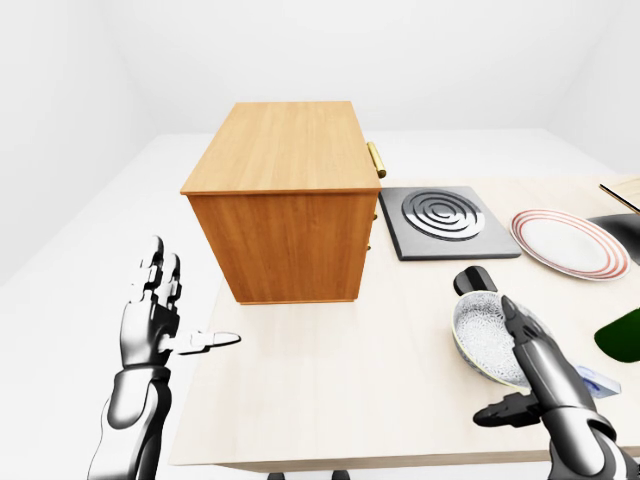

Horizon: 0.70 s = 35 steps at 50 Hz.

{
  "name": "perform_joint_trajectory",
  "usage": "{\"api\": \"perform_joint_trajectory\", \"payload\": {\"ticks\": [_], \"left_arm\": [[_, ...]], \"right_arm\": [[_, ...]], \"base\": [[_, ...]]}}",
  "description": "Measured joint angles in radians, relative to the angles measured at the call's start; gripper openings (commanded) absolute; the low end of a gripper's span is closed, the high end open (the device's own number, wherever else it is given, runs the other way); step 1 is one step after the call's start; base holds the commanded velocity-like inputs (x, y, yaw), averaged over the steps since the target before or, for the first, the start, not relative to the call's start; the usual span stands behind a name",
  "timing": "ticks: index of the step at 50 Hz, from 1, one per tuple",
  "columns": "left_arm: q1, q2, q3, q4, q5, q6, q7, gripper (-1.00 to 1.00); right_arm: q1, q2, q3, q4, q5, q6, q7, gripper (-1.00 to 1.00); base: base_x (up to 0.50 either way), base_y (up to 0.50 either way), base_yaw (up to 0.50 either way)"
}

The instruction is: Put the bowl on the top of the cabinet.

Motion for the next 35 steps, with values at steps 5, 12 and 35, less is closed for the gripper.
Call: {"api": "perform_joint_trajectory", "payload": {"ticks": [5, 12, 35], "left_arm": [[-0.002, 0.0, 0.001, 0.002, 0.0, 0.0, 0.0, 1.0], [-0.004, 0.001, 0.002, 0.005, -0.001, 0.0, 0.0, 1.0], [-0.003, 0.001, 0.0, 0.014, 0.001, 0.0, -0.002, 1.0]], "right_arm": [[0.01, 0.005, 0.006, 0.017, -0.016, 0.0, -0.008, 1.0], [0.024, 0.01, 0.01, 0.044, -0.034, 0.0, -0.021, 1.0], [0.048, 0.009, 0.027, 0.135, -0.081, 0.0, -0.077, 1.0]], "base": [[0.0, 0.0, 0.0], [0.0, 0.0, 0.0], [0.0, 0.0, 0.0]]}}
